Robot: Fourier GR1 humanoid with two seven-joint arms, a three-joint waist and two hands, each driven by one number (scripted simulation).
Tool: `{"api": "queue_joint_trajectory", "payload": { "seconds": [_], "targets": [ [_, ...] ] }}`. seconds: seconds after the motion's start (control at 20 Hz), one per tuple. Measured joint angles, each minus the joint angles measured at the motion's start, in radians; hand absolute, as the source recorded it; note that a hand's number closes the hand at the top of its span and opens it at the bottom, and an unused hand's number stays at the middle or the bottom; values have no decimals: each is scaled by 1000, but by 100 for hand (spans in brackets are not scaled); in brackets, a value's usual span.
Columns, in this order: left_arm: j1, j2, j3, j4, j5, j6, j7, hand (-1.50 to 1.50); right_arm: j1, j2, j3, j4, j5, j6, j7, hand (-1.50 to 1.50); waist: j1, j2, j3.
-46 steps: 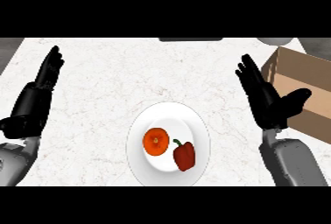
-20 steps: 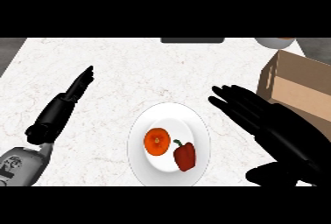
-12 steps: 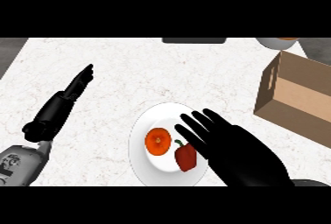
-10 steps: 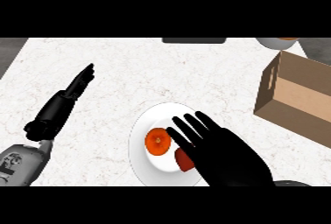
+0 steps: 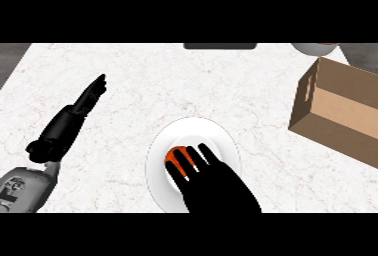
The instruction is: Pick the bell pepper from the plate and place it in the cardboard box
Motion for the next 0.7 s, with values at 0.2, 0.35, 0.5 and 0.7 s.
{"api": "queue_joint_trajectory", "payload": {
  "seconds": [0.2,0.35,0.5,0.7],
  "targets": [
    [5,-13,5,-28,-16,3,23,0,28,60,49,58,61,-3,24,-150,0,0,0],
    [2,-13,21,-32,-14,-18,32,0,44,66,66,78,117,3,23,-150,-1,1,1],
    [12,-15,33,-41,-27,-28,37,0,39,103,68,130,177,3,16,-150,1,1,1],
    [38,-33,46,-59,-48,-39,34,0,71,109,81,169,259,0,-13,-150,1,2,1]
  ]
}}
